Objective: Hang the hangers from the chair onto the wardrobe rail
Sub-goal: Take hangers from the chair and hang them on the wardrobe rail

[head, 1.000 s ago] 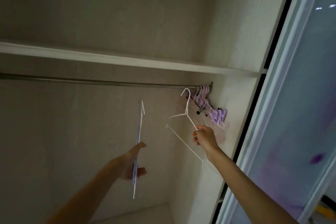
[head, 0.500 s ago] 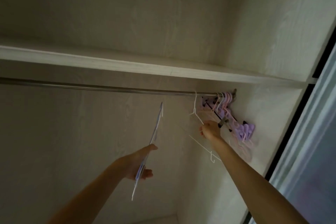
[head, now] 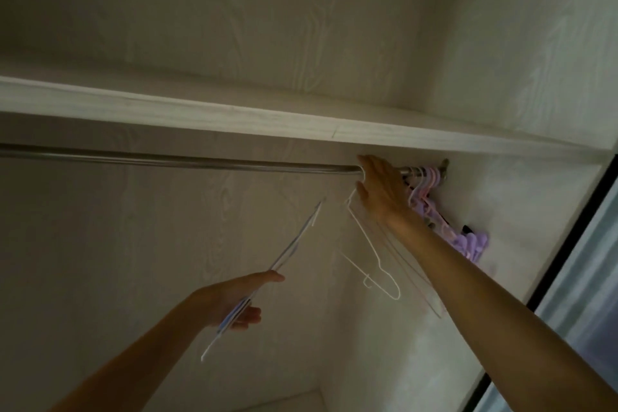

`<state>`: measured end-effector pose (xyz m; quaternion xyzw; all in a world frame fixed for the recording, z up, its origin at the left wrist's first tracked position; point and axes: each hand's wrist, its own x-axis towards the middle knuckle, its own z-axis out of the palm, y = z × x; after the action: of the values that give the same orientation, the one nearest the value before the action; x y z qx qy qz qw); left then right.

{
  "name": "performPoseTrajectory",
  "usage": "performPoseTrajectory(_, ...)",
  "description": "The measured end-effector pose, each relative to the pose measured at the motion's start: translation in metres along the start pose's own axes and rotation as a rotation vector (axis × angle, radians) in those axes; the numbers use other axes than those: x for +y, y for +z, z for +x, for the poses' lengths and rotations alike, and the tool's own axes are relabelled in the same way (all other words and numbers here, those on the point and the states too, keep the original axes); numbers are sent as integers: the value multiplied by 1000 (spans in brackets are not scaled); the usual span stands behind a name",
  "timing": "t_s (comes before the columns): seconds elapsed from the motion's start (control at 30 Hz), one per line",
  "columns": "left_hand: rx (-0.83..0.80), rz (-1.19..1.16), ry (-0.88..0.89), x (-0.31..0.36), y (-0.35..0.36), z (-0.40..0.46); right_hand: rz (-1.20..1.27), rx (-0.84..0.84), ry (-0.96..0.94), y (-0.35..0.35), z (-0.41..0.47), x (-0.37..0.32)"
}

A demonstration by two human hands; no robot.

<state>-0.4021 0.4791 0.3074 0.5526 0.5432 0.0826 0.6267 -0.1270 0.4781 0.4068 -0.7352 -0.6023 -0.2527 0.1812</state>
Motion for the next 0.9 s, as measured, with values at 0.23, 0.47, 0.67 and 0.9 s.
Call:
performPoseTrajectory(0.23,6,95,-19,-2,-4,29,-139,-6,-110,9,15,34)
performPoseTrajectory(0.47,-9,120,-75,-2,1,48,-165,53,-248,10,19,64)
performPoseTrajectory(0.67,-6,81,-100,8,4,65,-140,85,-275,21,28,63)
performPoseTrajectory(0.9,-85,29,-86,12,3,68,-260,-66,-51,20,27,100)
